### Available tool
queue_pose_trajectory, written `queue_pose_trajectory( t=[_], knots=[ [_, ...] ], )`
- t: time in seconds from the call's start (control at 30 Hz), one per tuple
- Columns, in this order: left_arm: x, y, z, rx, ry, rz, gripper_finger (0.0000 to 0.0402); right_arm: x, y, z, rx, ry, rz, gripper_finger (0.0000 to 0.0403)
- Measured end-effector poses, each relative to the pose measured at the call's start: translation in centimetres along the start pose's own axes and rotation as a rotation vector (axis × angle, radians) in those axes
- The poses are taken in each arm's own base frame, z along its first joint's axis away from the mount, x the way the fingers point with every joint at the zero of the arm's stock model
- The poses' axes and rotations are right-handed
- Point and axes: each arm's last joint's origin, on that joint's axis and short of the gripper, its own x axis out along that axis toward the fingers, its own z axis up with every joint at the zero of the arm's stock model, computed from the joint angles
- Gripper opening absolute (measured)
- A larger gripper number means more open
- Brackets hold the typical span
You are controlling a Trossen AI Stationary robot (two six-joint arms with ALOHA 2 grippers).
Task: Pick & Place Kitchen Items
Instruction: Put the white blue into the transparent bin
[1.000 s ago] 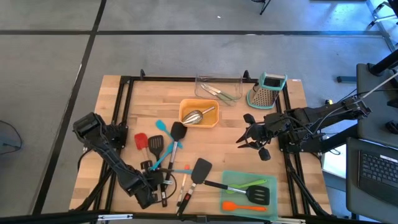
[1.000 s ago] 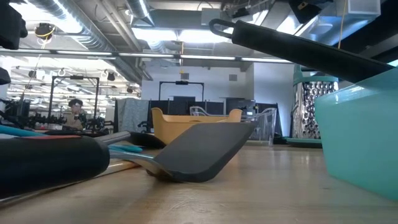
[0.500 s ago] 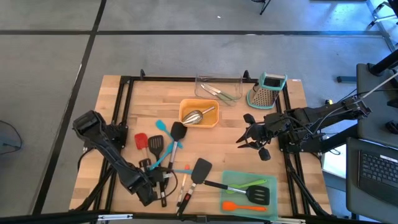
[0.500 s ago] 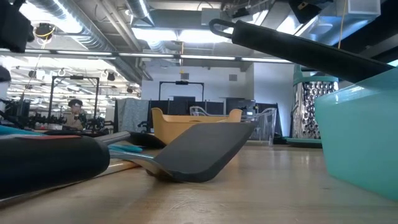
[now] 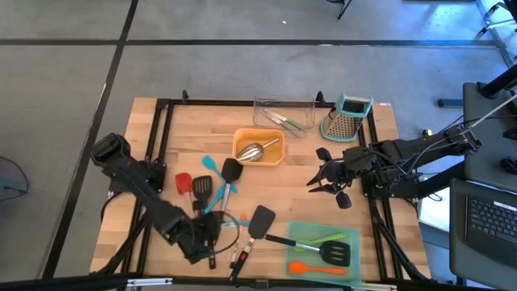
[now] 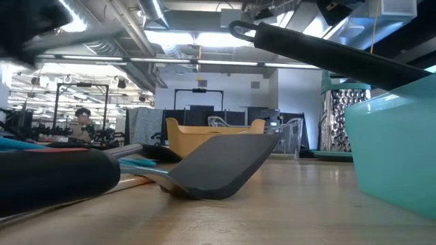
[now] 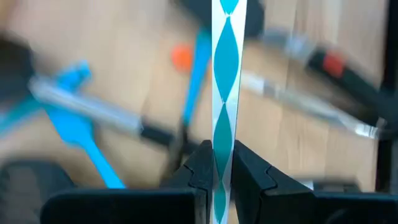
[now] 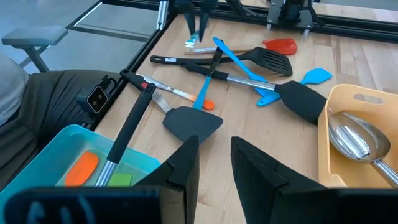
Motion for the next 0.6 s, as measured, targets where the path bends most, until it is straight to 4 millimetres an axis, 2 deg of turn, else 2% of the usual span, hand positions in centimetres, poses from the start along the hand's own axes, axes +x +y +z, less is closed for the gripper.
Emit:
queue_pose_trajectory(
  t=[0.1, 0.23, 0.43, 0.6],
  knots=[
    [0.4, 1.5, 2.3, 0.056, -0.051, 0.061, 0.0027, 0.0, 0.0, 0.0, 0.000, 0.000, 0.000, 0.0094],
    [1.1, 4.5, 5.6, 0.110, -0.101, 0.173, 0.0027, 0.0, 0.0, 0.0, 0.002, 0.000, 0.000, 0.0094],
    [2.9, 11.2, 10.2, 0.121, -0.115, 0.291, 0.0027, 0.0, 0.0, 0.0, 0.007, 0.000, -0.001, 0.0094],
    [4.2, 17.4, 14.2, 0.085, -0.214, 0.261, 0.0027, 0.0, 0.0, 0.0, 0.010, 0.000, -0.001, 0.0094]
  ],
)
